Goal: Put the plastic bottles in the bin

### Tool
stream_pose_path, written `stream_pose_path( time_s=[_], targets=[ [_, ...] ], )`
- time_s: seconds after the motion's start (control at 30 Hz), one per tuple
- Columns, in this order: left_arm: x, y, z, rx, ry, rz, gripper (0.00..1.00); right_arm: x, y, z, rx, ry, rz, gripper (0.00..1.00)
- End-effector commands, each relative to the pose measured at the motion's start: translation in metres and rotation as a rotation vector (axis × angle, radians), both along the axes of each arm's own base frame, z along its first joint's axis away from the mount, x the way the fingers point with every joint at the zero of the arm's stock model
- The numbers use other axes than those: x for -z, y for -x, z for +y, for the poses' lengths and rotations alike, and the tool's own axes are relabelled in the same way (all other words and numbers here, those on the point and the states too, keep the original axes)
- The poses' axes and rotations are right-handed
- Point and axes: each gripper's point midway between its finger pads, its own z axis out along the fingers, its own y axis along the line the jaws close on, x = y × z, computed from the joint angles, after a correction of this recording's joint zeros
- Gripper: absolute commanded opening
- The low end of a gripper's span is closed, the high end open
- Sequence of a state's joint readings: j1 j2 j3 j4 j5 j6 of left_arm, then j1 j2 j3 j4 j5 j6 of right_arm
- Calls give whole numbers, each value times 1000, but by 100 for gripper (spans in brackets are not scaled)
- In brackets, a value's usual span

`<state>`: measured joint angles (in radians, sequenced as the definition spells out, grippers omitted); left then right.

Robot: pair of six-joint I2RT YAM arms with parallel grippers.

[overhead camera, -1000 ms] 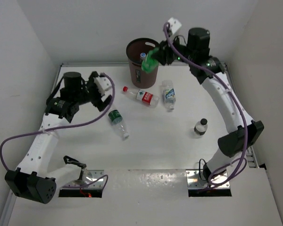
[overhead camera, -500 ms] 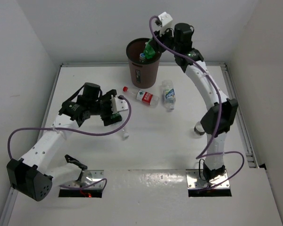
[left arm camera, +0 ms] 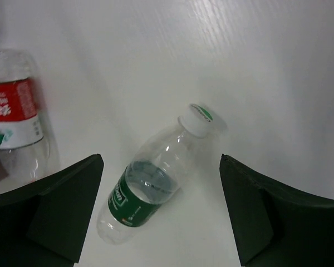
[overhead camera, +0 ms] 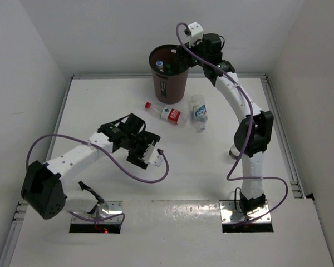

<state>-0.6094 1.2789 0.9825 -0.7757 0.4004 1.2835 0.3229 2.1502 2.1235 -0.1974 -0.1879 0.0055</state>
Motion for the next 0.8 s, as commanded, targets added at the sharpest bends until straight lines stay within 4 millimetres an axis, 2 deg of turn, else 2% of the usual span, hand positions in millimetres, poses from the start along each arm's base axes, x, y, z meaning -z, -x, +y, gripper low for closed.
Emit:
stream_pose_path(
  time_s=[0.0, 0.03, 0.07, 0.1, 0.13, 0.17, 0.2, 0.23, 0.27, 0.3, 0.33, 0.37, 0.43, 0.47, 0.53, 0.57, 0.6, 0.63, 0.67, 0.7, 0.73, 0.77],
  targets=[
    [20, 1, -2, 190, -108, -69, 92, -87, 40, -10, -15, -90, -97, 81],
    [28, -1, -4, 202, -120, -57, 92, -77, 43, -18, -5, -88, -57, 81],
    [32, -2, -4, 232, -151, -75, 92, -100, 58, -23, -16, -106, -79, 81],
    [35, -4, -7, 250, -162, -84, 92, -100, 64, -24, -32, -113, -64, 81],
    [41, -6, -6, 261, -176, -91, 92, -80, 72, -29, -40, -103, 4, 81],
    [50, -5, -8, 303, -200, -95, 92, -103, 85, -44, -22, -125, -24, 82],
    [52, -9, -9, 313, -210, -111, 92, -94, 92, -46, -34, -126, 8, 82],
    [55, -12, -8, 324, -224, -123, 92, -83, 96, -56, -18, -126, 45, 82],
    [63, -8, -8, 348, -237, -109, 92, -100, 111, -68, -9, -134, 23, 82],
    [65, -12, -9, 363, -250, -128, 92, -86, 115, -78, 6, -127, 59, 82],
    [73, -13, -11, 379, -267, -125, 92, -85, 121, -81, 3, -125, 65, 82],
    [78, -12, -11, 389, -276, -116, 91, -80, 135, -92, 18, -121, 78, 82],
    [85, -18, -13, 394, -286, -123, 89, -77, 144, -104, 31, -114, 86, 82],
    [94, -17, -10, 395, -310, -101, 84, -70, 157, -110, 37, -112, 109, 82],
    [98, -22, -12, 402, -319, -110, 70, -68, 162, -124, 63, -112, 114, 82],
    [97, -26, -15, 400, -314, -119, 64, -68, 173, -130, 68, -113, 117, 82],
    [94, -30, -19, 389, -308, -124, 53, -61, 176, -135, 77, -109, 135, 82],
    [90, -32, -24, 381, -299, -129, 49, -51, 179, -137, 81, -104, 157, 82],
    [86, -35, -27, 367, -291, -135, 46, -56, 188, -139, 77, -106, 147, 82],
    [81, -38, -30, 356, -283, -144, 39, -45, 191, -142, 80, -106, 173, 82],
    [70, -42, -38, 356, -271, -158, 35, -32, 193, -146, 81, -96, 197, 82],
    [60, -43, -39, 344, -265, -160, 32, -30, 198, -146, 76, -95, 202, 82]
  ],
)
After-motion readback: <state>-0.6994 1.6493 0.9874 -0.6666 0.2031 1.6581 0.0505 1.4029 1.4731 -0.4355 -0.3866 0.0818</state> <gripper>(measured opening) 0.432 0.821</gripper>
